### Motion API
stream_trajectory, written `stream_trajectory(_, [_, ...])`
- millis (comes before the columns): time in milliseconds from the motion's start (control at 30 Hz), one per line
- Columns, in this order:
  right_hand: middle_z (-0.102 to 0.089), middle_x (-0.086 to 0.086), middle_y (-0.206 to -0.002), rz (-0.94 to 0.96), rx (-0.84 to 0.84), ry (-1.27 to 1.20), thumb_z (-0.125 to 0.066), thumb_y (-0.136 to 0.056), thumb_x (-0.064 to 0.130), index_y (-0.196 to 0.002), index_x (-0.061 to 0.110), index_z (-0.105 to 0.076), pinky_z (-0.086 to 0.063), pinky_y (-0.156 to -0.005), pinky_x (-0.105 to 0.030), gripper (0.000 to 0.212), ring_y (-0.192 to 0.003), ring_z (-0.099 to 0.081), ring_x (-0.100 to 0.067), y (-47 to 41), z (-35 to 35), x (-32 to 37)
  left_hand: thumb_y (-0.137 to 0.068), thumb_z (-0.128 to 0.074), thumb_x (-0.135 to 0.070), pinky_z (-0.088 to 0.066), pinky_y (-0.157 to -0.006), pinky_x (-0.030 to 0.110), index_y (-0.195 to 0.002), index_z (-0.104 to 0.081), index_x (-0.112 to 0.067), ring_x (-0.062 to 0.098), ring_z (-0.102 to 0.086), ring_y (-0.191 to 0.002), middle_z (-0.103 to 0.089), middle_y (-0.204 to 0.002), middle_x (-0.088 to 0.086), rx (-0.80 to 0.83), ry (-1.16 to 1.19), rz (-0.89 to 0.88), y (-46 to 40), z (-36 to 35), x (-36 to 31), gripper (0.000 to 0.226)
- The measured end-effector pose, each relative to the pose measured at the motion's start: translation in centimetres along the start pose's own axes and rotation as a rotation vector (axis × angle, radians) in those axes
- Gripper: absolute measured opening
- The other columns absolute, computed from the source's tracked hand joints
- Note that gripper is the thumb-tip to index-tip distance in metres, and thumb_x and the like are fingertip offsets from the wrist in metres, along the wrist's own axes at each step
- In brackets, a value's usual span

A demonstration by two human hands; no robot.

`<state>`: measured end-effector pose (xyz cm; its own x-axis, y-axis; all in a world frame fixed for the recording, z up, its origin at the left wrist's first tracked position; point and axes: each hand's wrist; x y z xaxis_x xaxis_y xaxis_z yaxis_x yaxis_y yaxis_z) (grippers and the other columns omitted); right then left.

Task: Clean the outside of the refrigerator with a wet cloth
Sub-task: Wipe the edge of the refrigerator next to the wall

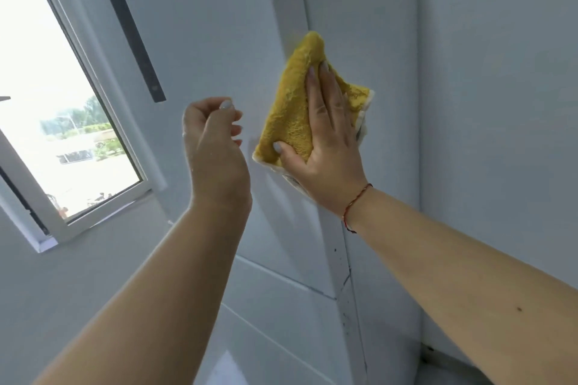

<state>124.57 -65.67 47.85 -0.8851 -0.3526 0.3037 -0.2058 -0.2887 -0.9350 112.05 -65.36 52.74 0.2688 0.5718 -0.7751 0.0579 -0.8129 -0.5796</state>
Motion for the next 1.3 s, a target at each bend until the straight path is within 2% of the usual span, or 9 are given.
stream_trajectory(200, [-0.016,-0.019,-0.155,-0.048,0.026,0.020,-0.056,-0.085,0.046,-0.146,0.011,-0.010,-0.010,-0.120,-0.044,0.084,-0.145,-0.011,-0.027,6.3,-1.2,-1.9,-0.095,-0.047,-0.012,-0.042,-0.072,0.022,-0.093,-0.057,-0.014,0.012,-0.052,-0.082,-0.057,-0.093,0.004,0.047,-0.108,0.166,3.0,1.5,4.7,0.010])
stream_trajectory(433, [-0.010,-0.010,-0.154,-0.088,0.045,0.026,-0.051,-0.088,0.054,-0.146,0.013,-0.010,-0.018,-0.116,-0.053,0.082,-0.145,-0.009,-0.023,11.2,-1.9,-3.2,-0.095,-0.046,-0.009,-0.041,-0.072,0.022,-0.089,-0.057,-0.014,0.009,-0.051,-0.077,-0.056,-0.093,0.006,0.018,-0.127,0.256,4.5,3.2,8.6,0.013])
stream_trajectory(533, [-0.008,-0.007,-0.153,-0.108,0.053,0.030,-0.040,-0.090,0.060,-0.146,0.019,-0.004,-0.022,-0.113,-0.057,0.078,-0.145,-0.005,-0.018,13.6,-2.3,-3.7,-0.095,-0.046,-0.008,-0.040,-0.073,0.022,-0.085,-0.056,-0.016,0.010,-0.049,-0.077,-0.056,-0.093,0.006,0.026,-0.115,0.295,5.3,3.6,10.1,0.016])
stream_trajectory(667, [-0.007,-0.006,-0.155,-0.132,0.070,0.039,-0.039,-0.091,0.061,-0.149,0.028,0.002,-0.027,-0.109,-0.060,0.079,-0.146,-0.002,-0.016,16.4,-2.7,-4.6,-0.094,-0.047,-0.008,-0.039,-0.069,0.020,-0.084,-0.055,-0.016,0.012,-0.047,-0.077,-0.054,-0.090,0.006,0.041,-0.108,0.311,6.1,3.8,11.7,0.016])
stream_trajectory(767, [-0.003,-0.003,-0.156,-0.144,0.081,0.054,-0.037,-0.091,0.061,-0.150,0.032,0.012,-0.030,-0.107,-0.061,0.082,-0.147,0.001,-0.015,18.7,-2.9,-4.9,-0.094,-0.046,-0.007,-0.040,-0.064,0.015,-0.081,-0.054,-0.018,0.011,-0.046,-0.073,-0.052,-0.083,0.002,0.027,-0.104,0.284,6.7,3.8,12.6,0.019])
stream_trajectory(933, [0.015,0.014,-0.158,-0.175,0.087,0.078,-0.037,-0.093,0.060,-0.150,0.030,0.014,-0.031,-0.107,-0.061,0.081,-0.147,0.003,-0.014,22.5,-3.6,-5.6,-0.094,-0.046,-0.006,-0.040,-0.060,0.010,-0.081,-0.055,-0.019,0.008,-0.046,-0.072,-0.052,-0.081,-0.002,-0.010,-0.097,0.221,7.3,3.6,13.9,0.020])
stream_trajectory(1067, [0.015,0.009,-0.159,-0.205,0.096,0.090,-0.036,-0.095,0.059,-0.151,0.026,0.013,-0.032,-0.107,-0.059,0.081,-0.148,0.000,-0.017,25.4,-4.2,-5.9,-0.095,-0.044,-0.006,-0.041,-0.063,0.010,-0.083,-0.054,-0.020,0.005,-0.047,-0.070,-0.052,-0.082,-0.003,-0.035,-0.089,0.161,7.8,3.5,14.4,0.021])
stream_trajectory(1200, [0.012,0.005,-0.160,-0.192,0.107,0.099,-0.038,-0.095,0.059,-0.152,0.023,0.011,-0.022,-0.115,-0.048,0.084,-0.148,-0.003,-0.022,26.9,-4.5,-6.5,-0.092,-0.042,-0.010,-0.041,-0.066,0.012,-0.084,-0.052,-0.019,0.001,-0.047,-0.069,-0.051,-0.080,-0.004,-0.044,-0.083,0.066,8.4,3.0,14.8,0.017])
stream_trajectory(1300, [0.008,0.001,-0.160,-0.137,0.092,0.099,-0.042,-0.094,0.058,-0.152,0.019,0.007,-0.022,-0.116,-0.050,0.086,-0.147,-0.006,-0.026,27.2,-4.7,-7.2,-0.092,-0.040,-0.016,-0.043,-0.074,0.020,-0.090,-0.054,-0.022,0.007,-0.049,-0.079,-0.051,-0.086,0.001,-0.055,-0.127,-0.022,9.0,3.0,15.7,0.015])
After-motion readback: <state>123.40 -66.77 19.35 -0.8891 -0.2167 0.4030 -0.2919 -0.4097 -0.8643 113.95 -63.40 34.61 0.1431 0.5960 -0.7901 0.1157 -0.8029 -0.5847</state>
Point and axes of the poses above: each hand's wrist, its own y-axis away from the middle knuckle, its own z-axis out of the back of the hand, x = y × z
